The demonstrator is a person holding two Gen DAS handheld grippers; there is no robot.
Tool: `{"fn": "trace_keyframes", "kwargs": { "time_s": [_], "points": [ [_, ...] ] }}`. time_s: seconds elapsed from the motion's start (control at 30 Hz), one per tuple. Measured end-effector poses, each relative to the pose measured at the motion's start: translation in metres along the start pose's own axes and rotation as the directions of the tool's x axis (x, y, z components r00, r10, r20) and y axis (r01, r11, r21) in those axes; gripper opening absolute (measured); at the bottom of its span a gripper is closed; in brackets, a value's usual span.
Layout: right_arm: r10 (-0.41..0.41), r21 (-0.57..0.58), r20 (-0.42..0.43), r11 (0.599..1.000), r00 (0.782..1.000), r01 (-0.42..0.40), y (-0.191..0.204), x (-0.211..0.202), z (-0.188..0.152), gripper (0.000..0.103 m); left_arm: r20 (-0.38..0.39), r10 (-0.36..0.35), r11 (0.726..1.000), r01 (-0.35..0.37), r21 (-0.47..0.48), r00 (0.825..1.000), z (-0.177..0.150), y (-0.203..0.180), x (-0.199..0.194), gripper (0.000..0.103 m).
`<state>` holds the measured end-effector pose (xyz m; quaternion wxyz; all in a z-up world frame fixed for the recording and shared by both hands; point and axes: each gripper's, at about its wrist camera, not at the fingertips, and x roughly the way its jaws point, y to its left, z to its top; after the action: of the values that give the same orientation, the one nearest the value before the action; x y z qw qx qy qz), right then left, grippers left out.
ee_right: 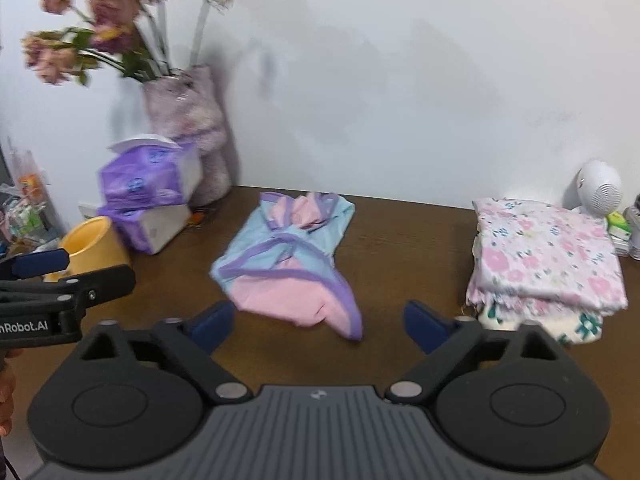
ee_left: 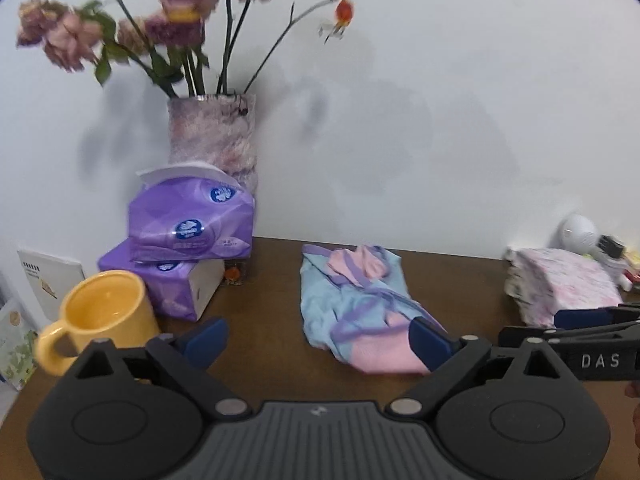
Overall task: Fold clothes
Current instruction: 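Move both tools toward the crumpled blue-and-pink garment, then grasp the garment edge with the left tool while the right tool grasps another edge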
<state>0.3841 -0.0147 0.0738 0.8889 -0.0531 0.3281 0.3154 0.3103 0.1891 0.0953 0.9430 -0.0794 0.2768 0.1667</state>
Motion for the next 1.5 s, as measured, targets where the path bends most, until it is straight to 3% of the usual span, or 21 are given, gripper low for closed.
{"fn": "trace_keyframes", "kwargs": {
  "time_s": [0.2,0.37,0.5,0.6,0.7,0.77,0.8,0.83,1.07,1.2,1.33,1.5],
  "points": [
    [-0.005,0.032,-0.021,0.999,1.000,0.006,-0.018,0.067,0.018,0.070,-0.074,0.006,1.000,-0.006,-0.001,0.997,-0.003,0.003,0.077,0.088],
    [0.011,0.015,-0.064,1.000,0.998,-0.010,-0.021,0.116,0.023,0.056,-0.073,-0.005,0.999,0.007,0.034,0.997,-0.007,-0.003,0.120,0.086],
    [0.029,0.038,-0.078,0.999,0.997,-0.026,-0.027,0.140,0.023,0.054,-0.086,-0.017,0.999,0.021,0.039,0.996,-0.010,-0.006,0.142,0.085],
    [0.045,0.067,-0.083,0.997,0.996,-0.039,-0.031,0.153,0.022,0.045,-0.102,-0.034,0.998,0.039,0.050,0.994,-0.012,-0.008,0.152,0.073],
    [0.071,0.070,-0.092,0.995,0.993,-0.065,-0.029,0.160,0.020,0.021,-0.116,-0.071,0.995,0.079,0.065,0.991,-0.013,-0.010,0.152,0.055],
    [0.090,0.072,-0.088,0.994,0.992,-0.084,-0.026,0.160,0.019,0.006,-0.134,-0.089,0.992,0.100,0.076,0.987,-0.013,-0.010,0.149,0.034],
    [0.095,0.068,-0.086,0.994,0.992,-0.090,-0.024,0.158,0.019,0.004,-0.139,-0.095,0.990,0.108,0.091,0.986,-0.013,-0.010,0.145,0.018],
    [0.101,0.065,-0.083,0.993,0.991,-0.095,-0.022,0.156,0.019,0.002,-0.138,-0.101,0.988,0.116,0.102,0.985,-0.014,-0.010,0.142,0.013],
    [0.078,0.070,0.046,0.994,0.996,-0.081,-0.021,0.099,0.029,0.001,-0.041,-0.126,0.984,0.130,0.125,0.991,-0.005,0.011,0.085,0.004],
    [0.083,0.073,0.143,0.993,0.986,-0.094,-0.028,0.034,0.034,0.001,0.051,-0.154,0.975,0.144,0.167,0.987,-0.009,0.028,0.019,0.003],
    [0.080,0.041,0.220,0.995,0.972,-0.091,-0.039,-0.043,0.019,0.001,0.101,-0.175,0.962,0.148,0.229,0.979,-0.038,0.037,-0.052,0.003],
    [0.068,-0.006,0.209,0.998,0.976,-0.068,-0.050,-0.124,-0.039,0.001,0.064,-0.221,0.944,0.197,0.263,0.973,-0.112,0.050,-0.130,0.003]
  ]
}}
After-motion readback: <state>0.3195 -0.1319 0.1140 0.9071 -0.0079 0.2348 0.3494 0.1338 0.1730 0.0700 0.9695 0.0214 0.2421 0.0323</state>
